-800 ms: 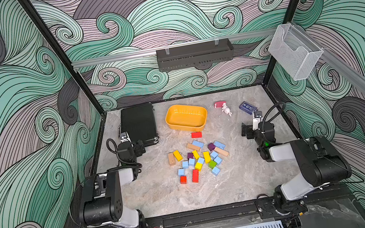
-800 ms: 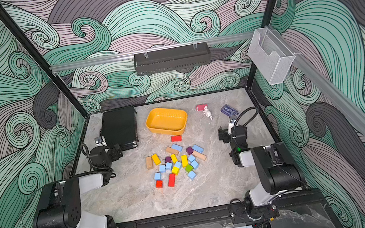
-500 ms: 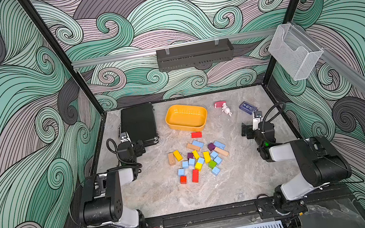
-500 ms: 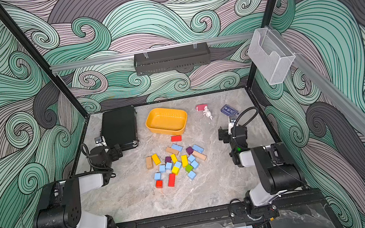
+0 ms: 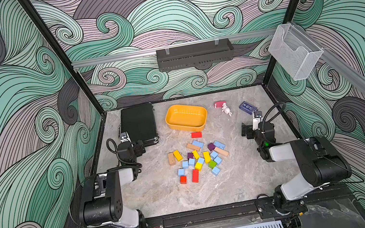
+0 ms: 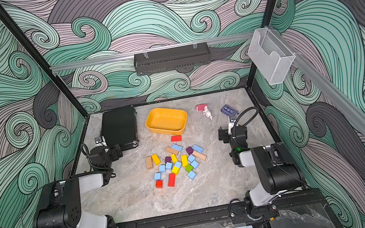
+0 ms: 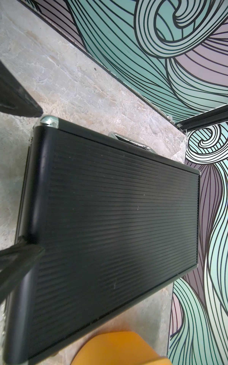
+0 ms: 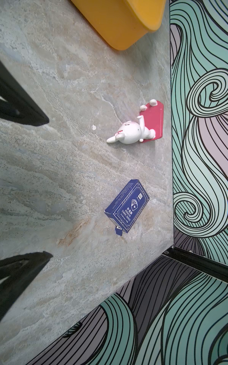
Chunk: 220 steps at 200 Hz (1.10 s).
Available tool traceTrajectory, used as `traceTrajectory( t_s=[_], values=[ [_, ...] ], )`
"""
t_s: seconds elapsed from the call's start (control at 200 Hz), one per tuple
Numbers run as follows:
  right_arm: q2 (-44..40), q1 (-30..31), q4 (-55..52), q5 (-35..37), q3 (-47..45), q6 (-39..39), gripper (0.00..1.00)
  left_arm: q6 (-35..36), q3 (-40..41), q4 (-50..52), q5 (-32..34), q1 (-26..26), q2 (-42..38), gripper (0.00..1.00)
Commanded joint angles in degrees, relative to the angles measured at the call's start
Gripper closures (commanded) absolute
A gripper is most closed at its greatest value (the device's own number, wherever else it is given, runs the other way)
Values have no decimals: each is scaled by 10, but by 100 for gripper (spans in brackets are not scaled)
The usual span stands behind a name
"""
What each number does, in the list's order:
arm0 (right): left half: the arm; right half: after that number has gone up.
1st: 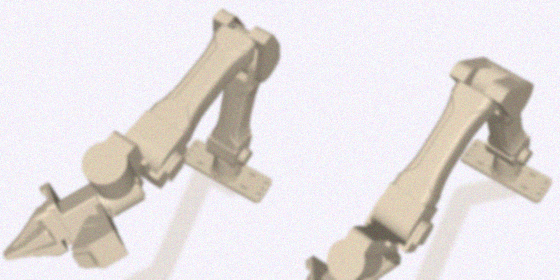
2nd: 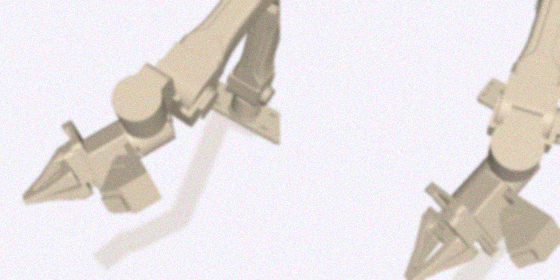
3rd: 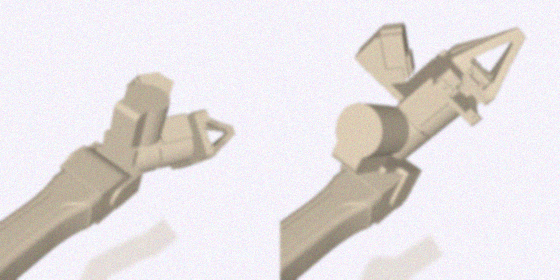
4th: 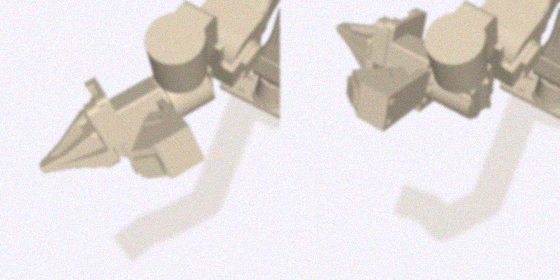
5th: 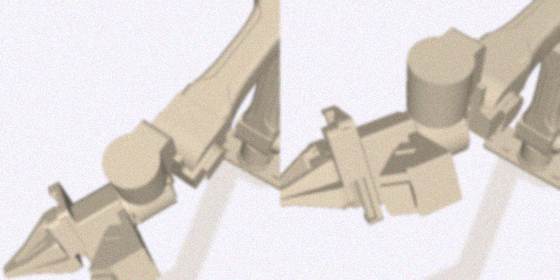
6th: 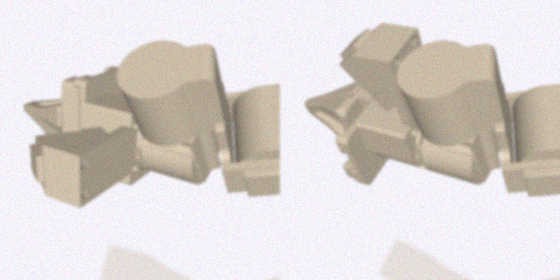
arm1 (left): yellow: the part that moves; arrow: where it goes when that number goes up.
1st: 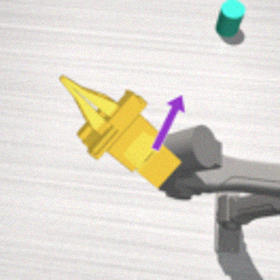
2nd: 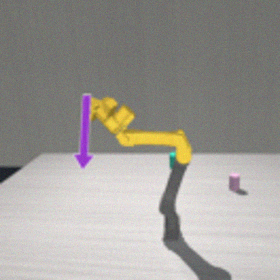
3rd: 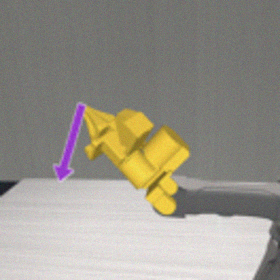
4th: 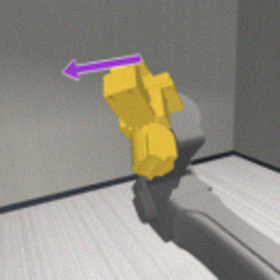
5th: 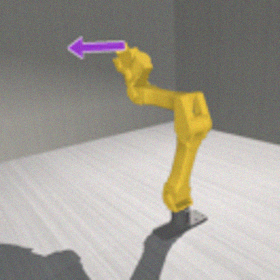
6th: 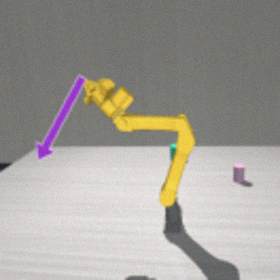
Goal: Pick out the blue building blocks
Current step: Pick up the building block from the center of the board.
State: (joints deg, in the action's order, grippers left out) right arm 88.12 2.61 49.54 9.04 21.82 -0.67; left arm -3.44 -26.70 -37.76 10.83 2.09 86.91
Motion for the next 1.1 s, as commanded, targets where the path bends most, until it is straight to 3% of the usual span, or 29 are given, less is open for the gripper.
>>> traceTrajectory(
  t_s=[0.0, 0.085, 0.225, 0.4, 0.585, 0.746, 1.096],
  values=[
    [0, 0, 7, 0, 6, 1, 1, 1, -3, -6, -2, -2, 5, 1],
    [-1, 0, 9, 0, 4, 1, 1, 4, -9, -1, 14, -2, -4, 1],
    [-19, 3, -13, 35, 12, 10, 1, -2, -90, 198, 29, -2, -68, 1],
    [-71, 5, -182, 36, 80, 8, 1, 10, -108, 265, 8, -2, -144, 2],
    [-127, 12, -301, 37, 143, 43, 1, 34, -150, 379, -84, -2, -217, 1],
    [-158, 22, -480, 17, 250, 99, 1, 37, -189, 434, -153, -2, -264, 1],
    [-172, 64, -824, -109, 429, 117, 1, 27, -194, 491, -297, -7, -361, 1]
  ],
)
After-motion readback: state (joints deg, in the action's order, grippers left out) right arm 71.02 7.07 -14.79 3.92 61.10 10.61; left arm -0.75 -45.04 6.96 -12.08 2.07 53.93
